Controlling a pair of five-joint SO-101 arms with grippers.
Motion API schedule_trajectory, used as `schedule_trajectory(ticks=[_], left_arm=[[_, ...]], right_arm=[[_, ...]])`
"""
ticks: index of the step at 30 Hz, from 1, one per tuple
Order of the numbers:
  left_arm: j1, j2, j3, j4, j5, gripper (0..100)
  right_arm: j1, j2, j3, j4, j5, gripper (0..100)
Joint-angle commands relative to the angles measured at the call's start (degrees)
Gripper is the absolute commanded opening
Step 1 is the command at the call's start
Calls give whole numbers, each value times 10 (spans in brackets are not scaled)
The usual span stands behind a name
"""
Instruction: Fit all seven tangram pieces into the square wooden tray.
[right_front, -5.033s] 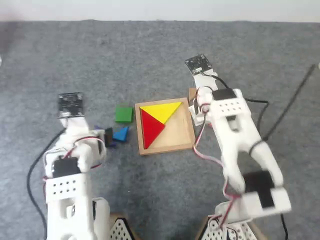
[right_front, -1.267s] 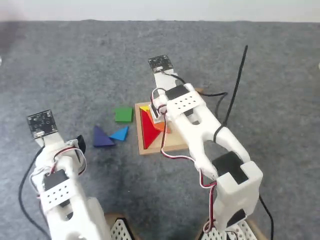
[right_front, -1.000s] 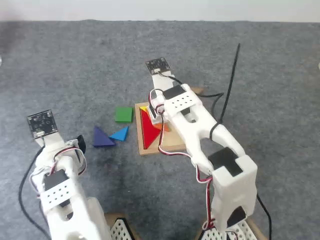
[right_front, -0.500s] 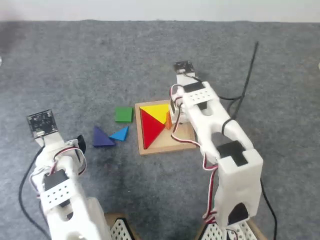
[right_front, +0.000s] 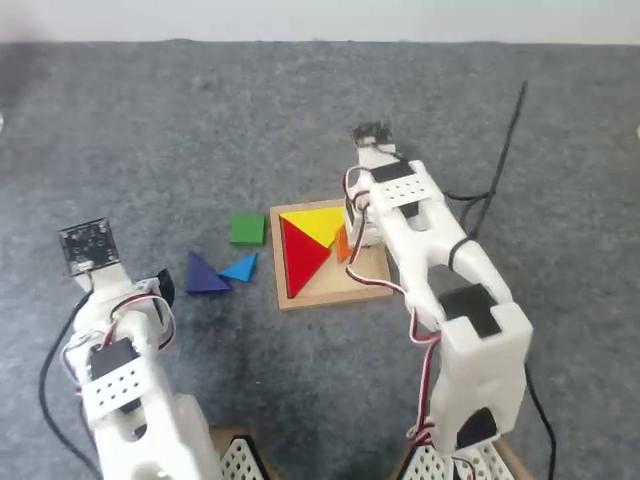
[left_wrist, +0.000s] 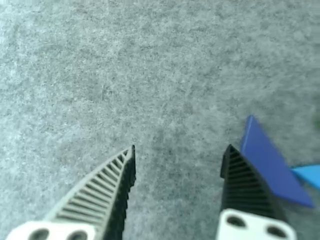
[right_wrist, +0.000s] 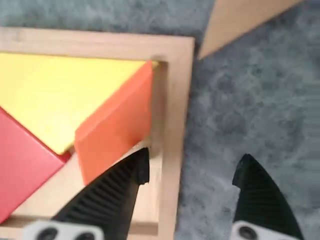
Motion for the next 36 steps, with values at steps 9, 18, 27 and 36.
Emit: schedule_trajectory(ticks=[9,18,27,36], left_arm=[[4,-4,-4,-11,-5,269],[4,-4,-4,-11,-5,269],[4,-4,-4,-12,-5,269],[4,-4,-4,-12,-5,269]], right_arm=[[-15,-41,-17,-43,7,281],[-17,58,-20,-23,35,281],[11,33,17,28,33,280],[27,-50,142,-16,54,280]])
